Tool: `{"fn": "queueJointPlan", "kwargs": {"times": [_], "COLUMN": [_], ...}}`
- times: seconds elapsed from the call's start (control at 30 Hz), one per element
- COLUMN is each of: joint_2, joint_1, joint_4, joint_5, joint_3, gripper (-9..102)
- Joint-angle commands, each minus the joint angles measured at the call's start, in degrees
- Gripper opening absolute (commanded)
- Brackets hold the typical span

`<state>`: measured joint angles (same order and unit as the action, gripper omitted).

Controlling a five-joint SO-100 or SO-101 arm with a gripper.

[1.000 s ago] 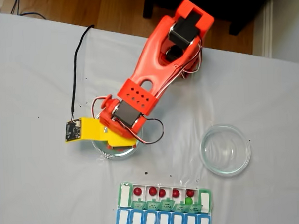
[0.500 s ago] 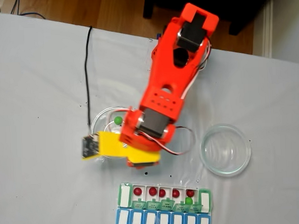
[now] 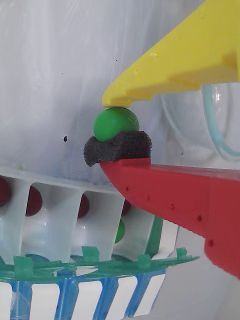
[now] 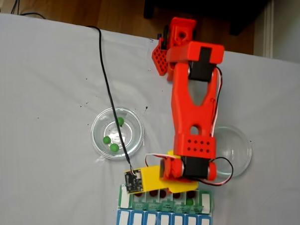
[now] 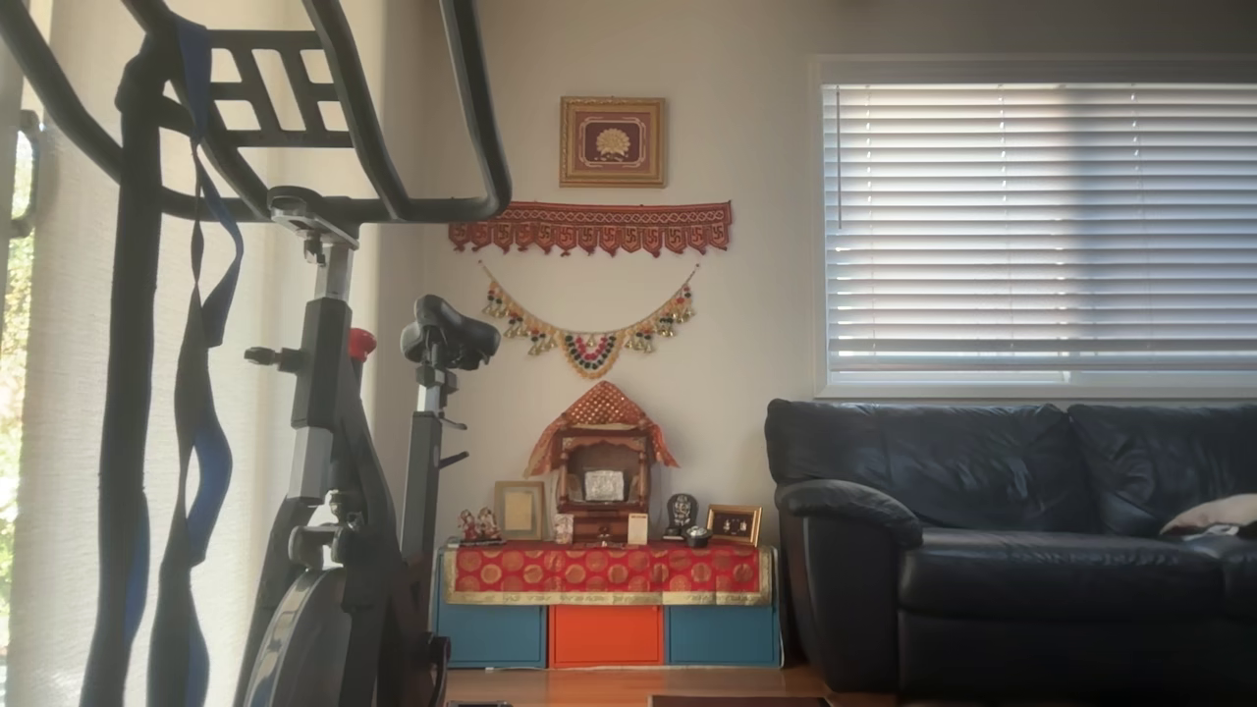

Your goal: Sort medicines into box.

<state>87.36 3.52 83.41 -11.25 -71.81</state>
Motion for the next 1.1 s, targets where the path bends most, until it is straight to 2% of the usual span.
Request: {"fn": "queueJointPlan", "kwargs": {"times": [0.0, 0.53, 0.77, 1.07], "joint_2": [1.41, -8.53, -17.23, -22.24], "joint_1": [1.76, 3.16, 2.64, 2.55], "joint_4": [0.44, 3.52, 11.69, 16.96], "joint_5": [0.7, 3.52, 4.66, 5.89], "joint_3": [6.94, 21.01, 36.56, 45.44], "gripper": [1, 1, 1, 1]}}
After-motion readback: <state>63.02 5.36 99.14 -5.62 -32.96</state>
